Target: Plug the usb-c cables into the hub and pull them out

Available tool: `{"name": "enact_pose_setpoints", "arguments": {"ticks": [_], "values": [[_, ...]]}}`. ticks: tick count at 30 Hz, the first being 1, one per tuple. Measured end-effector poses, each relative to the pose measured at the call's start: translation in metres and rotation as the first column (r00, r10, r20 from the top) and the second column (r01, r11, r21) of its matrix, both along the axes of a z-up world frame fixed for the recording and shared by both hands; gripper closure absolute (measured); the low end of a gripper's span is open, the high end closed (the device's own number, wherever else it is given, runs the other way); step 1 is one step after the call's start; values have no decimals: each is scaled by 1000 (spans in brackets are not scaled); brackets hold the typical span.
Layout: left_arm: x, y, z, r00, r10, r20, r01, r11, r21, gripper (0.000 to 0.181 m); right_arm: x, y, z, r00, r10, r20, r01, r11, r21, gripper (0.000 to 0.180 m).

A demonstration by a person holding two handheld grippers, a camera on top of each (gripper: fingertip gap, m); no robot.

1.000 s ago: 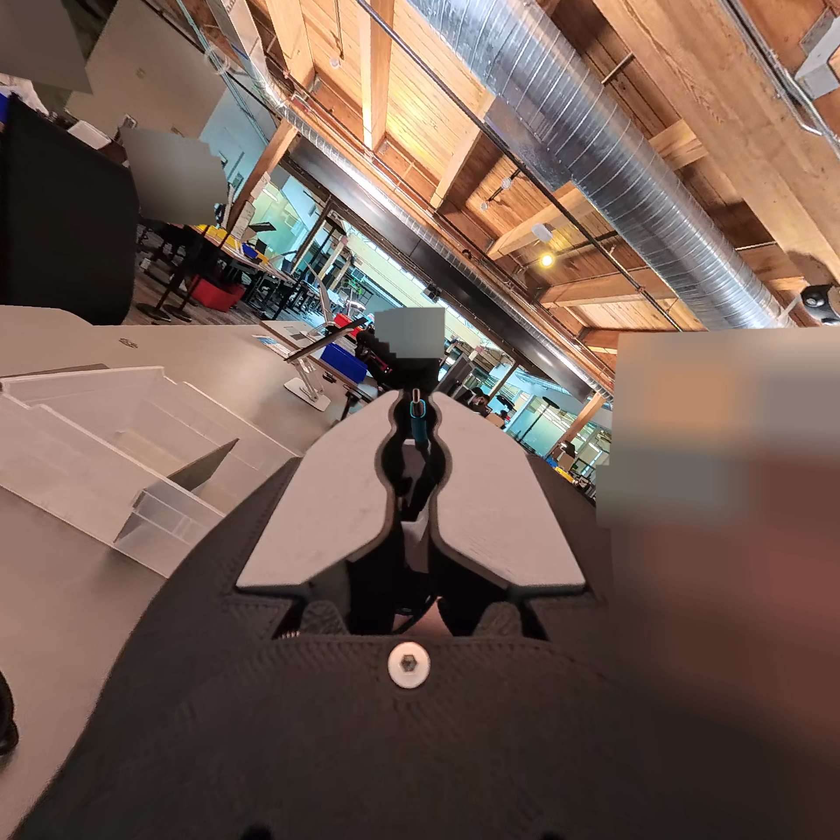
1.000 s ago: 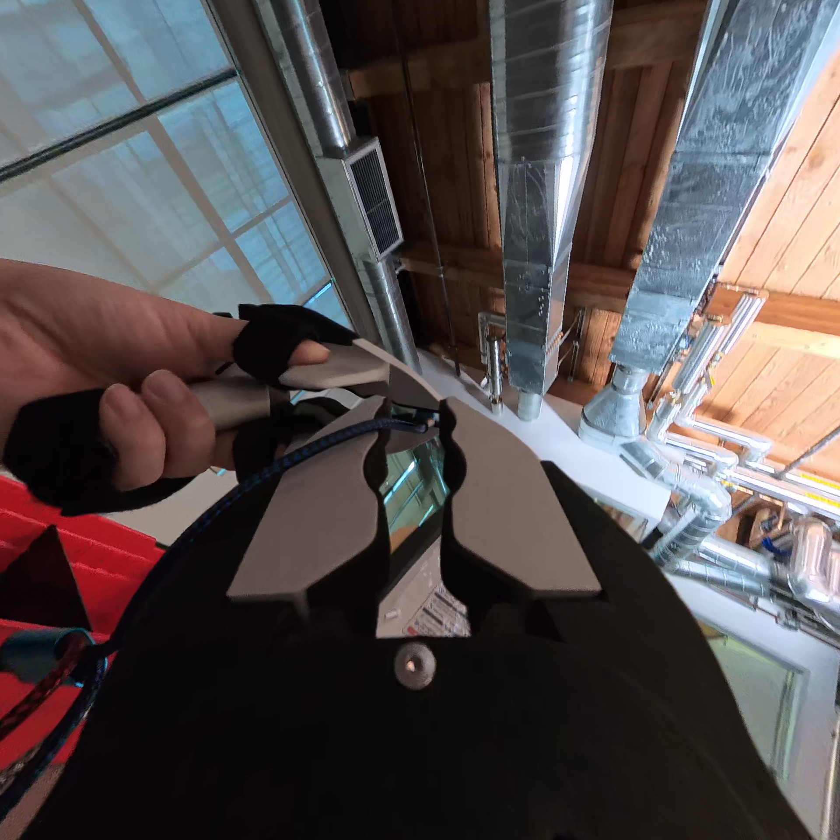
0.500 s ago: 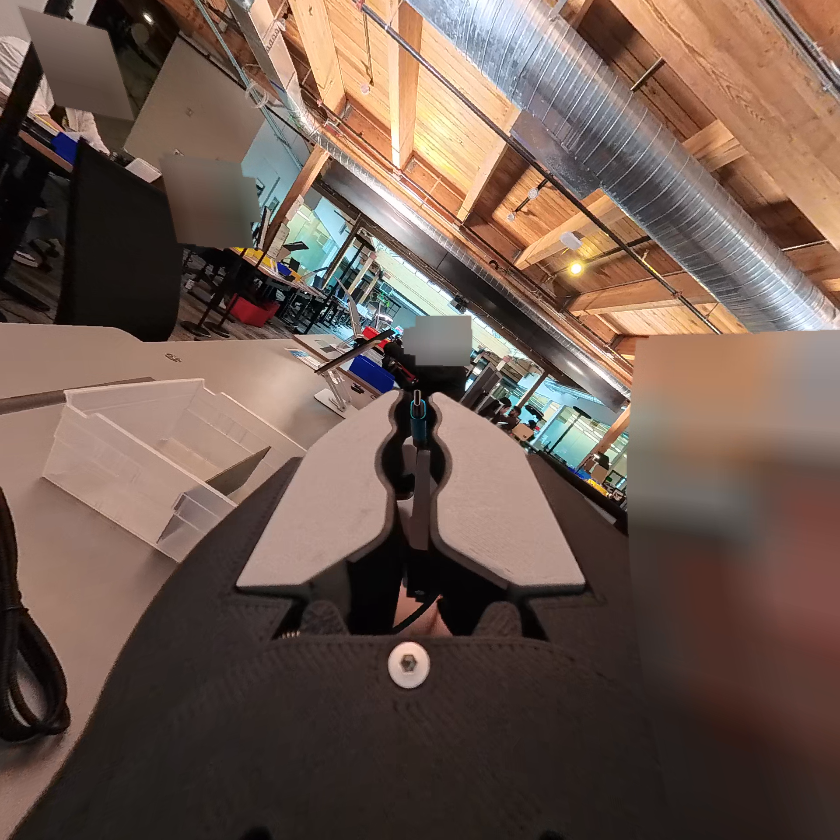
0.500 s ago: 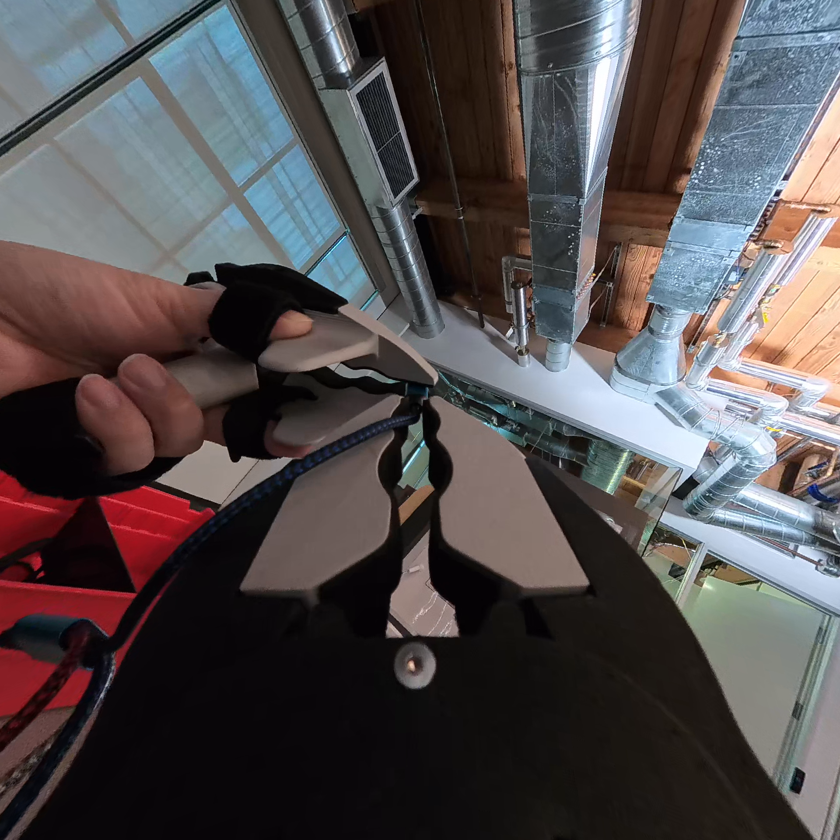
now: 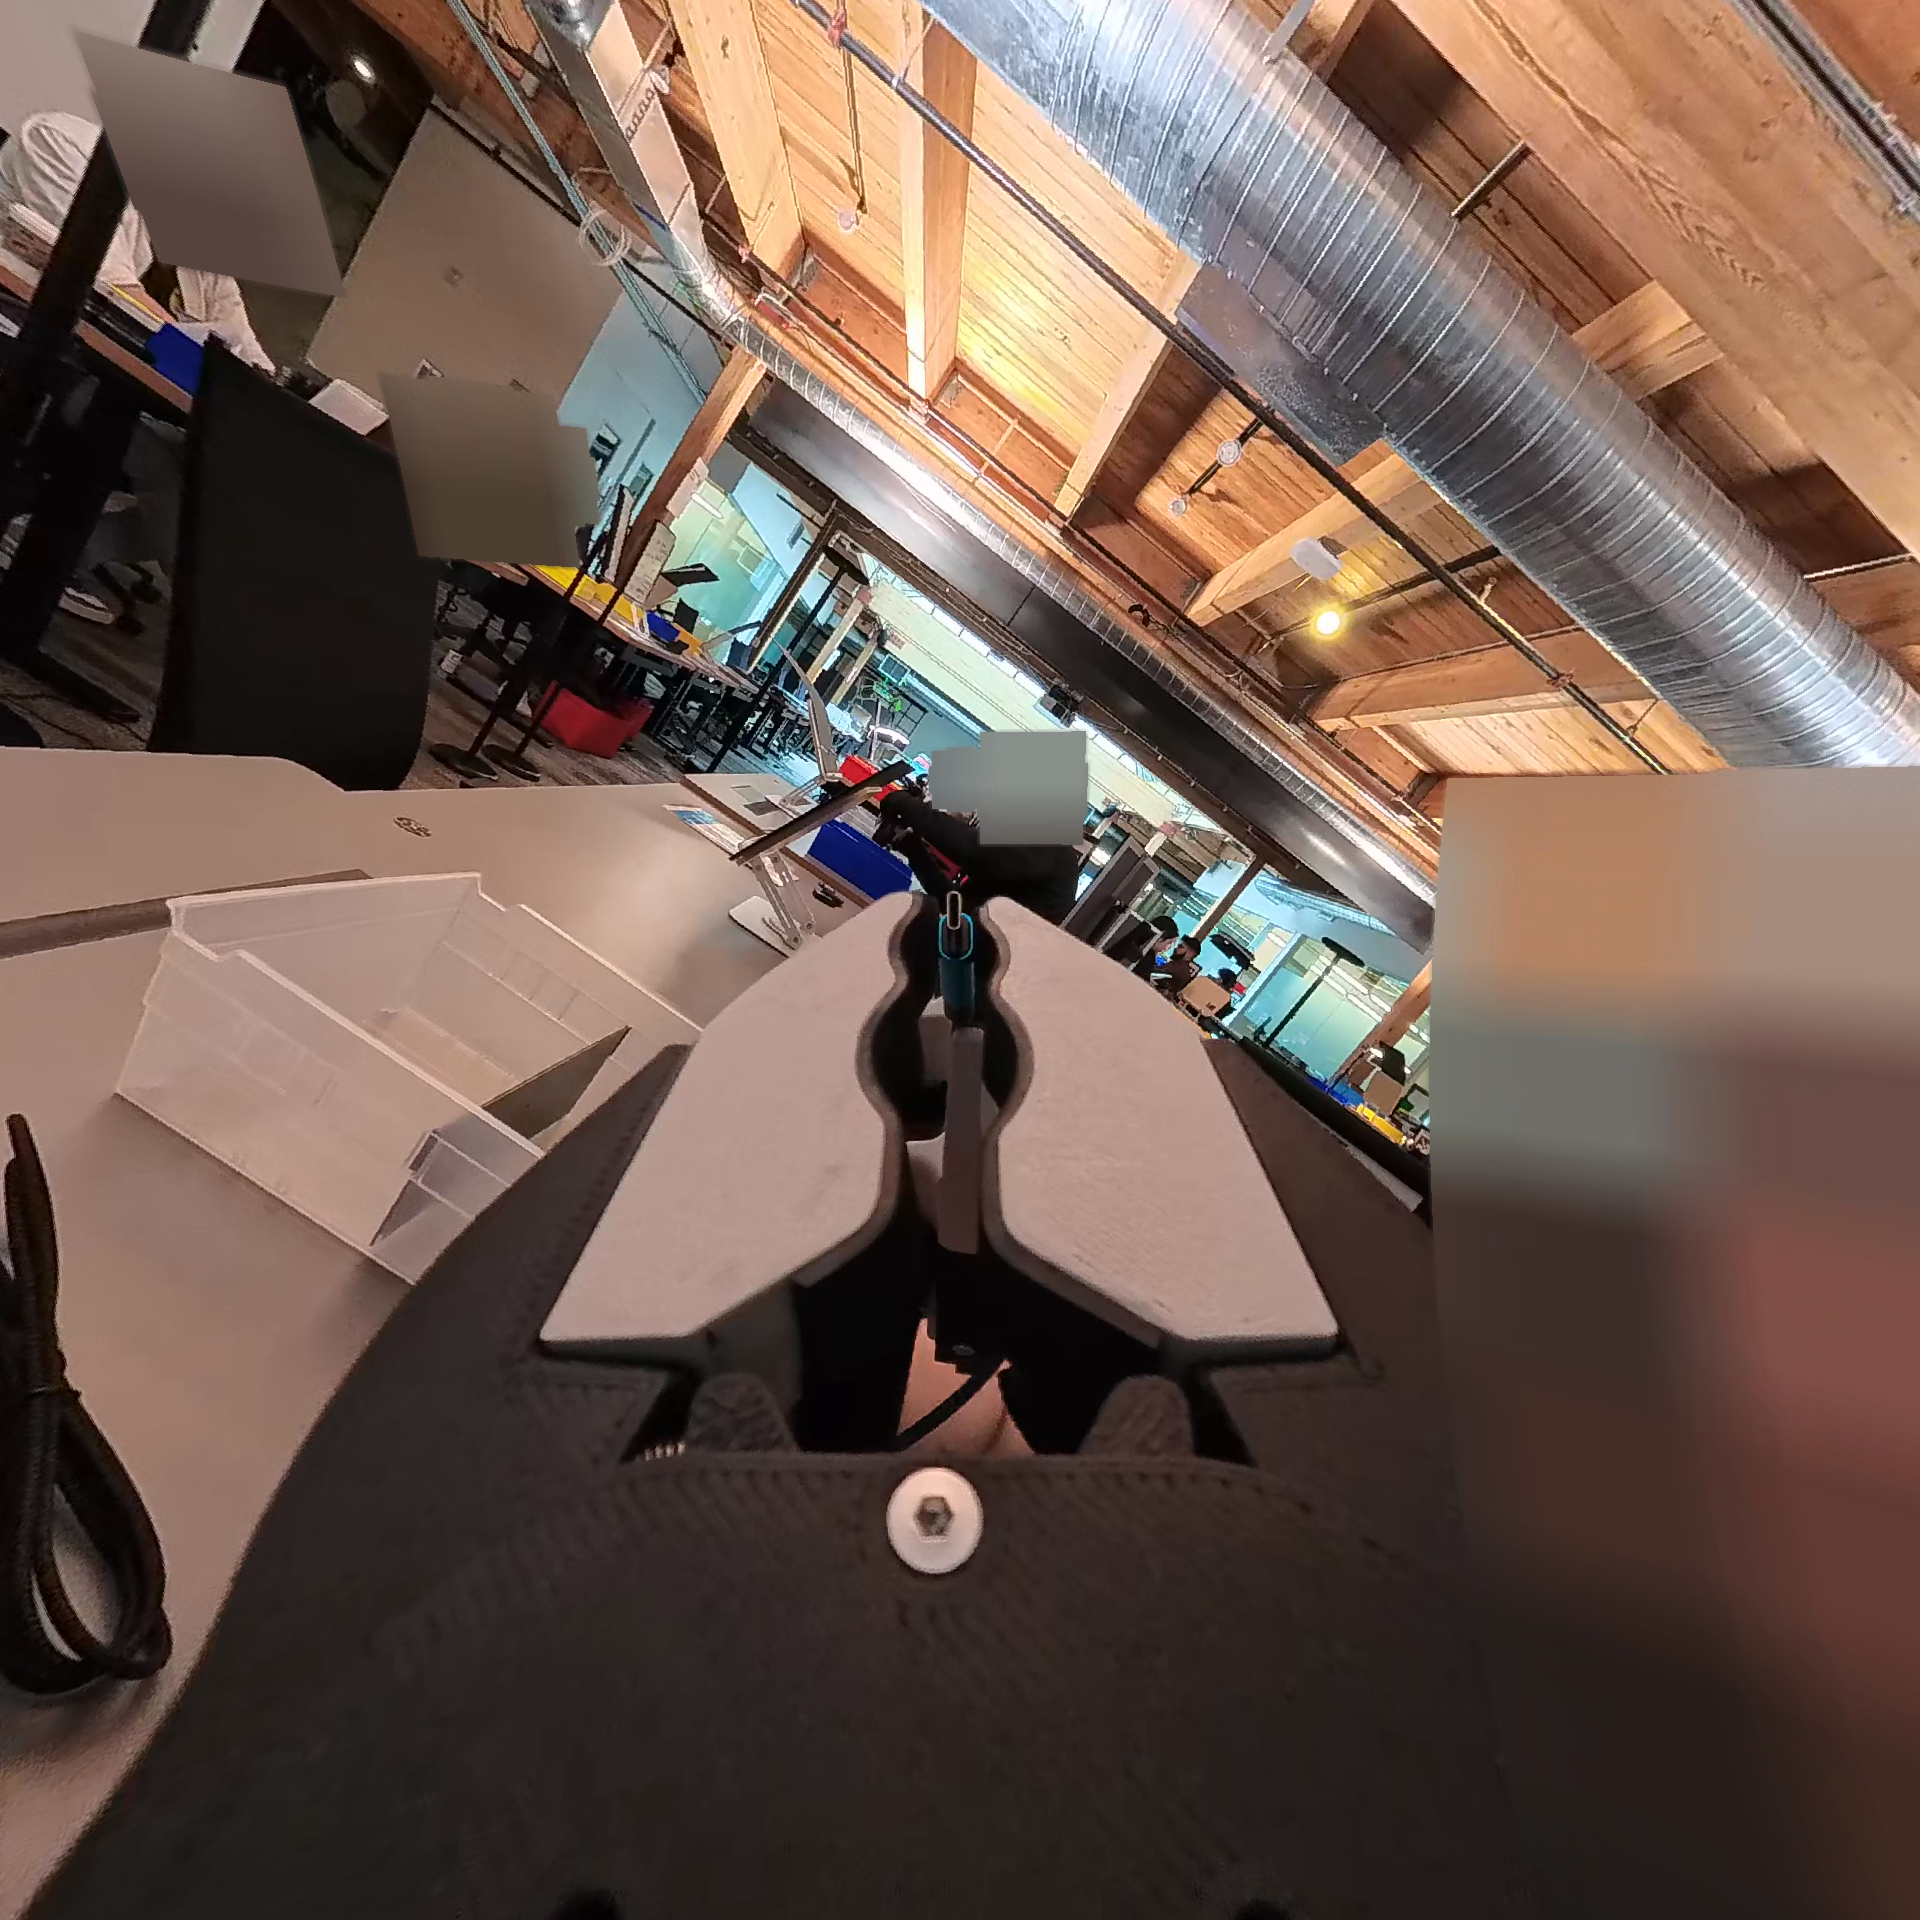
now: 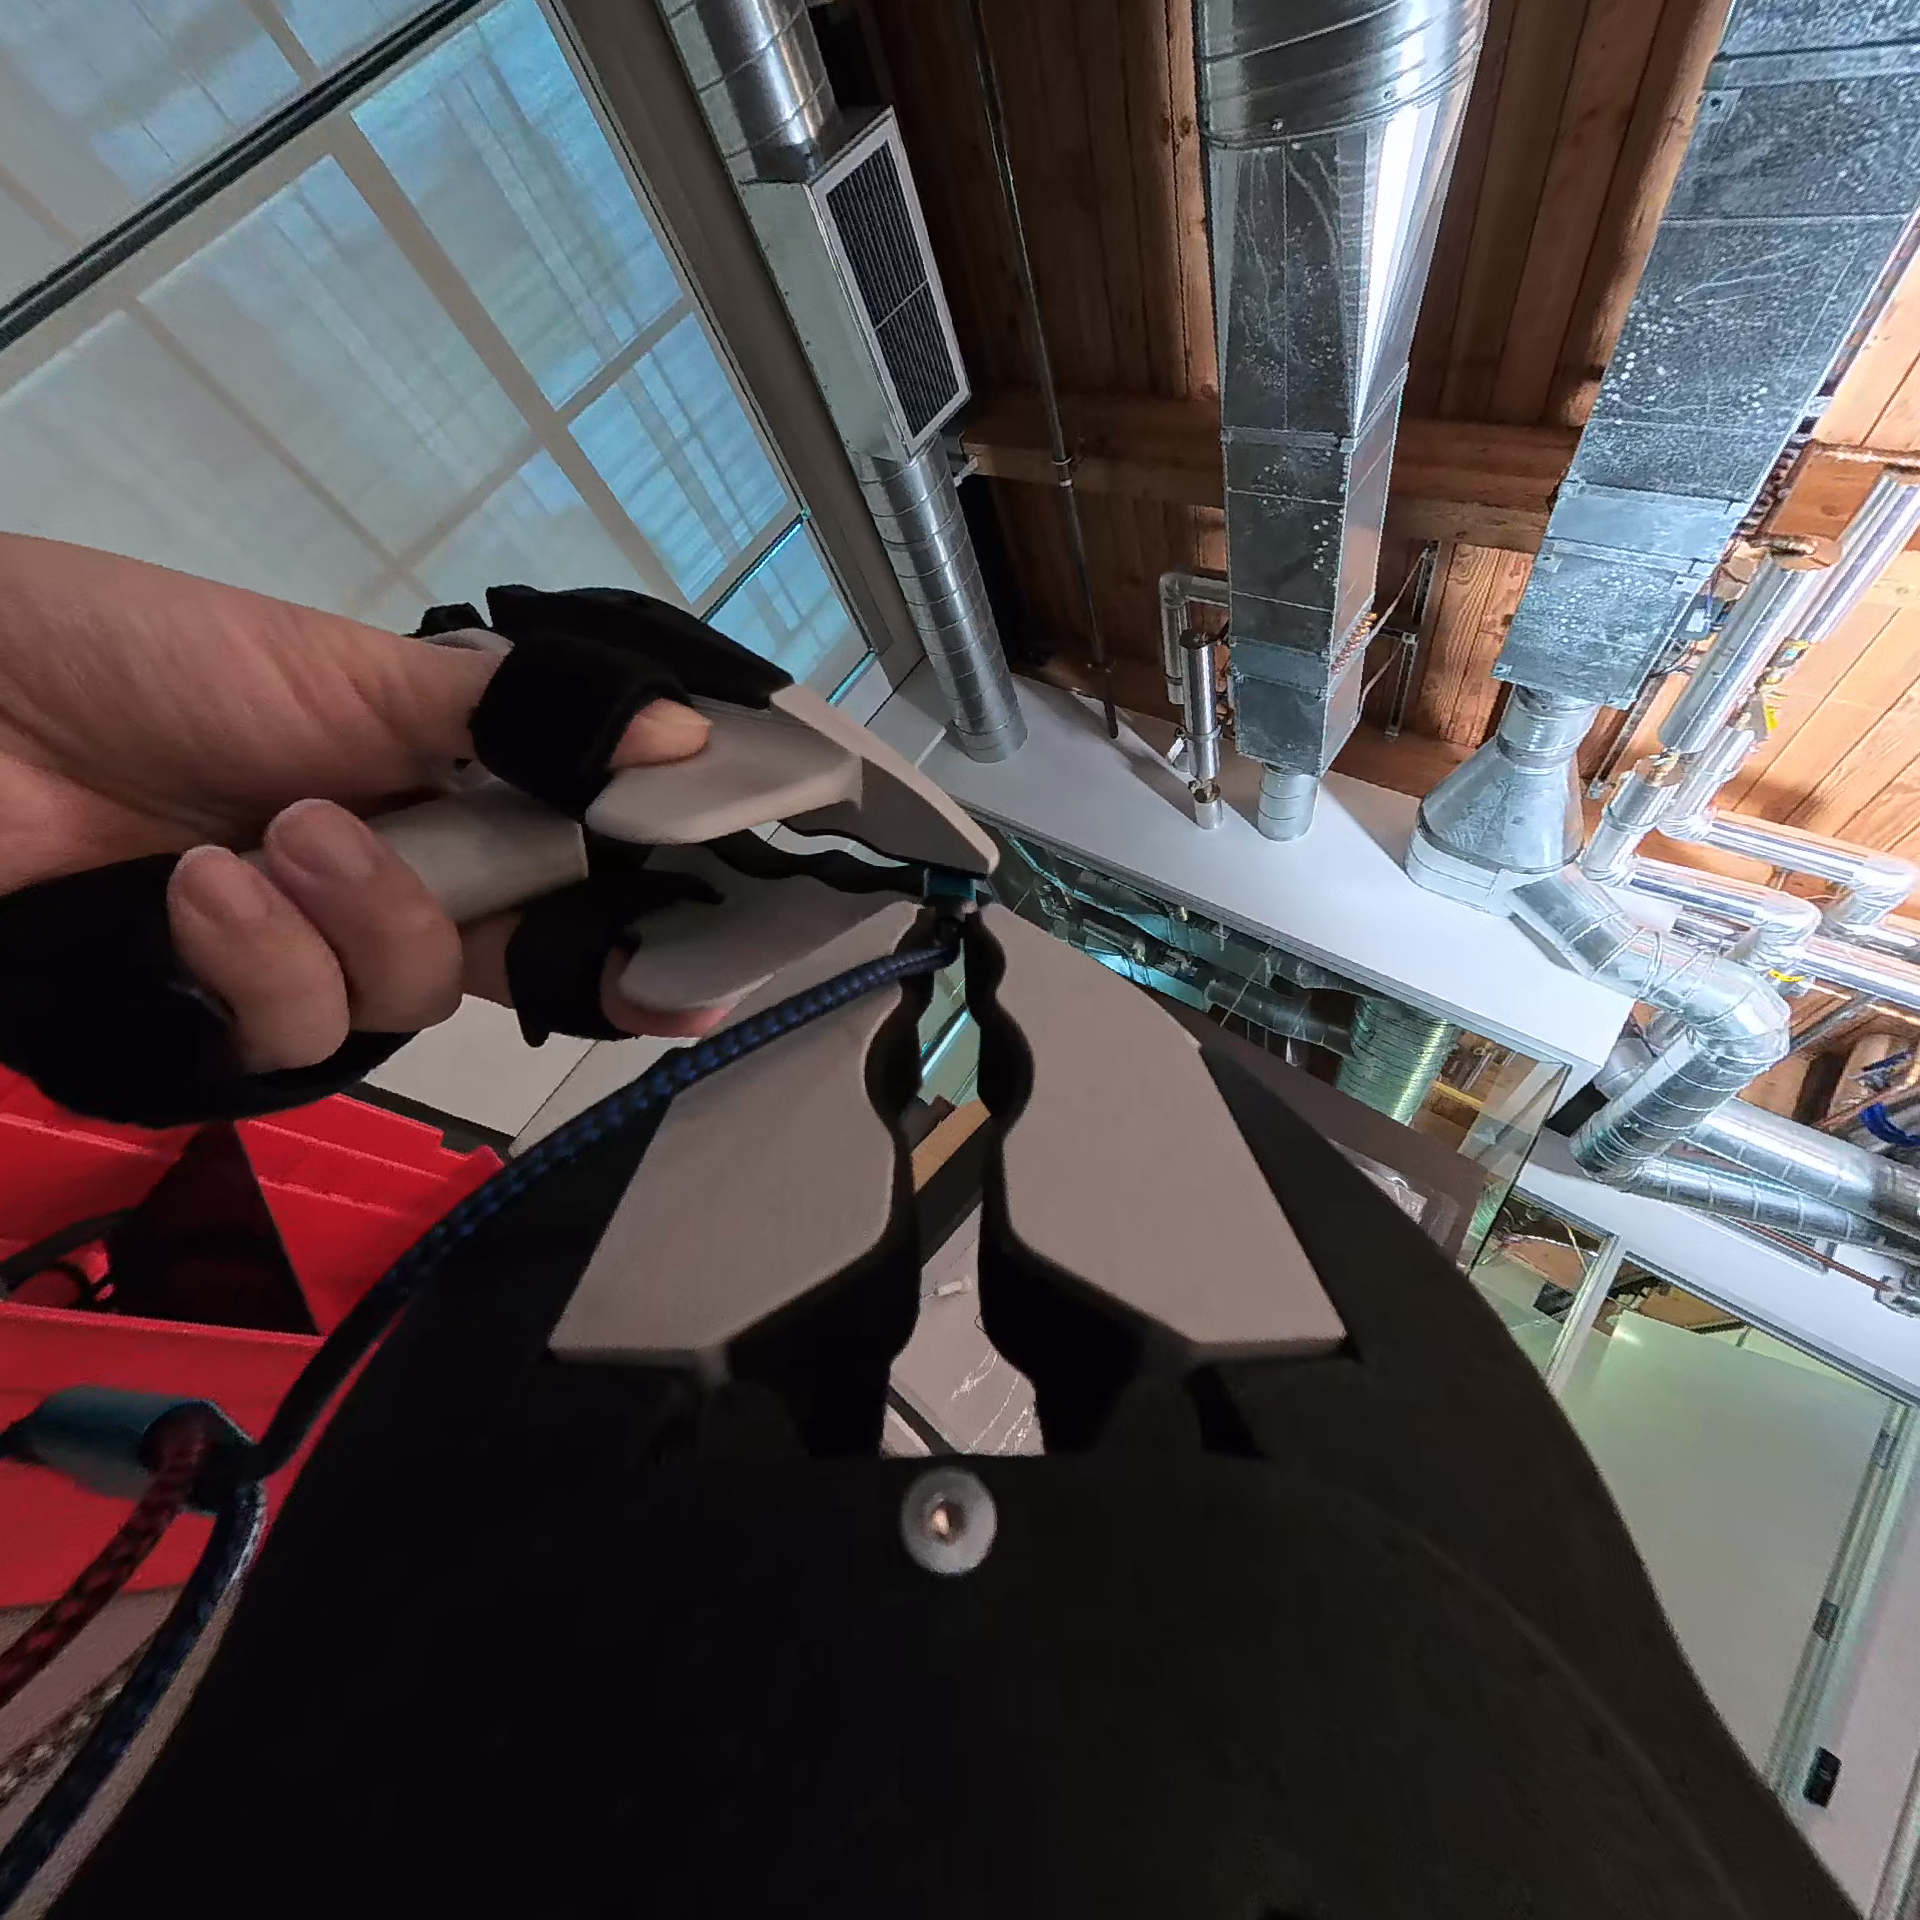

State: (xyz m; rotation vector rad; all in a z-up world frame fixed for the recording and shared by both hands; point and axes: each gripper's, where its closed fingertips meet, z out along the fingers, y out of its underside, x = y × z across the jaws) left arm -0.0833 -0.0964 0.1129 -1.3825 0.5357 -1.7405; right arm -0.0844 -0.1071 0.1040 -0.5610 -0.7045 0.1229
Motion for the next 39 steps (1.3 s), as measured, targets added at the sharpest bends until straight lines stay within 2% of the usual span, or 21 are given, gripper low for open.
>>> {"name": "enact_pose_setpoints", "arguments": {"ticks": [12,17,21,24,27,29,31,34,35,39], "values": [[-2,3,-2,1000,10,-23,-10,1000,1,175,-2,3,-3,998,26,49,-25,999,-39,176],[-5,3,-1,998,23,-62,-20,998,51,163,1,6,-1,997,35,64,-31,998,-58,177],[-19,12,0,976,156,-153,-132,979,156,149,9,11,3,997,25,71,-20,997,-70,177],[-39,32,-8,885,369,-285,-291,914,281,138,15,13,8,996,10,86,-5,998,-63,177],[-59,52,-26,714,544,-440,-380,830,409,133,25,11,18,996,7,94,-2,999,-54,177],[-65,62,-48,599,573,-558,-369,817,443,128,35,9,28,997,21,81,-16,998,-60,177],[-57,68,-74,556,512,-655,-323,859,397,125,43,5,36,996,33,79,-29,998,-55,177],[-33,68,-107,571,366,-735,-232,931,283,127,52,-2,46,995,40,94,-37,999,-39,176],[-27,67,-120,549,321,-772,-198,947,253,130,55,-4,49,995,40,92,-37,999,-39,176],[-21,65,-176,372,181,-910,-108,983,151,135,63,-12,60,994,62,87,-59,997,-43,176]]}}
